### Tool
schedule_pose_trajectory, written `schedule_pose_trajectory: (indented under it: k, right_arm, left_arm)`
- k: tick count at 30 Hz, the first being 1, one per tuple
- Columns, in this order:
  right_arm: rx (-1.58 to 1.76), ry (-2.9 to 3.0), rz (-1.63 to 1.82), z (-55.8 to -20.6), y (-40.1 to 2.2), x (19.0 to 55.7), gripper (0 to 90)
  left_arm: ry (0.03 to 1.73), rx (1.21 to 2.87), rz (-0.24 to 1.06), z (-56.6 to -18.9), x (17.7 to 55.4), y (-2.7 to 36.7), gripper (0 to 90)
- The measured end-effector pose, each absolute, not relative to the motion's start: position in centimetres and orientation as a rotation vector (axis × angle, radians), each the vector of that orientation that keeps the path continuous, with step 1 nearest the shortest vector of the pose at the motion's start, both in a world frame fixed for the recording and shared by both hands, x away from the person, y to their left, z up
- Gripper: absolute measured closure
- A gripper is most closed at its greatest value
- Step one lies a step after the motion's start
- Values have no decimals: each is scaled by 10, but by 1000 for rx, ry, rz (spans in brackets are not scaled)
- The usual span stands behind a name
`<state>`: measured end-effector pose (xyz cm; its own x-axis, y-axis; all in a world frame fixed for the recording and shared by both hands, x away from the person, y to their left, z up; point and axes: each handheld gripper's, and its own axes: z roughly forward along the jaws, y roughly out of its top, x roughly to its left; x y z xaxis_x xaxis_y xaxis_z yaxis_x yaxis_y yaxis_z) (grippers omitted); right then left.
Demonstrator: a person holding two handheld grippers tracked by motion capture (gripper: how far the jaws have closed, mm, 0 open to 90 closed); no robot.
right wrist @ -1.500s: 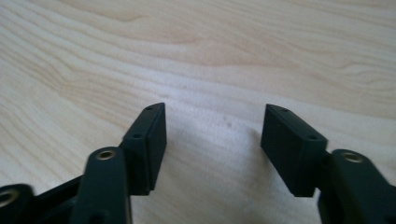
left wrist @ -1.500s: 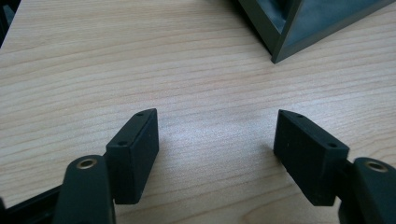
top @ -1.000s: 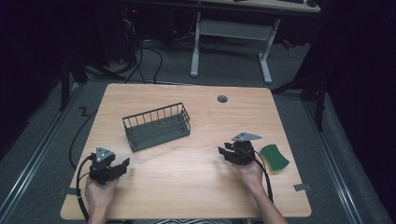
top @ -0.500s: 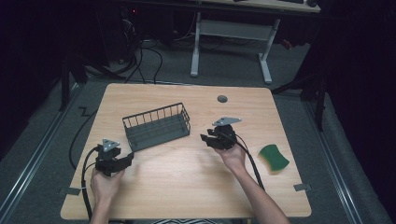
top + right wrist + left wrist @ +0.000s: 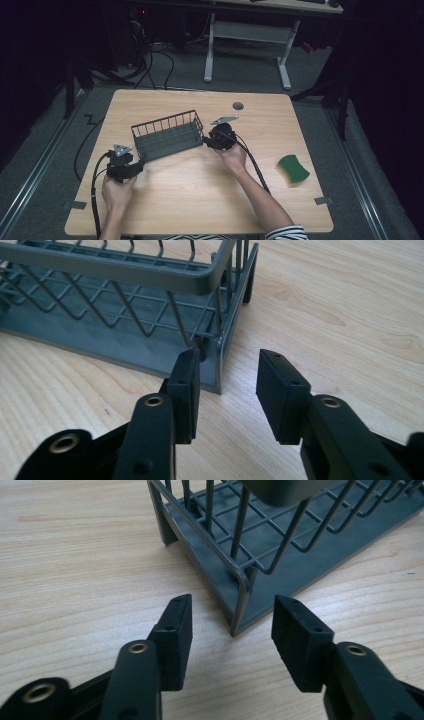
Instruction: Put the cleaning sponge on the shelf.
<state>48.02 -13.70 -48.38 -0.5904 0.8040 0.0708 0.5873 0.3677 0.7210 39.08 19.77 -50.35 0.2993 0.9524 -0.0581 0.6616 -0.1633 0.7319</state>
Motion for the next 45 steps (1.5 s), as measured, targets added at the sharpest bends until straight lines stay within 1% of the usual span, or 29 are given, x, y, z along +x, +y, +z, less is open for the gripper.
schedule_pose_trajectory:
  k: [1,2,9,10,12,13,20,23,26,39,45]
  right_arm:
    - [1243,2342,1043,-486,-135,483,642]
    - [1243,2342,1043,-486,-135,483,642]
    - [1261,2355,1020,-495,-130,491,698]
    - [1253,2361,1019,-497,-129,492,717]
    - [1258,2360,1022,-497,-128,492,728]
    - [1246,2358,1025,-497,-127,493,751]
    - [1219,2368,1014,-495,-123,493,829]
    - [1212,2374,1014,-496,-122,494,847]
    - [1206,2384,1006,-496,-121,494,859]
    - [1203,2390,1007,-495,-125,490,862]
    - [1197,2391,1009,-495,-134,482,863]
  left_arm:
    - [1436,1898,562,-504,391,197,545]
    - [1437,1894,558,-504,392,197,545]
    - [1440,1910,543,-508,395,194,639]
    - [1442,1904,542,-508,396,194,660]
    - [1442,1898,536,-508,396,194,671]
    - [1442,1896,533,-508,397,194,697]
    - [1446,1889,528,-510,398,194,777]
    - [1445,1890,520,-510,399,195,801]
    - [1441,1896,517,-511,399,194,845]
    - [1409,1940,525,-509,395,191,859]
    - [1374,1964,510,-509,386,184,860]
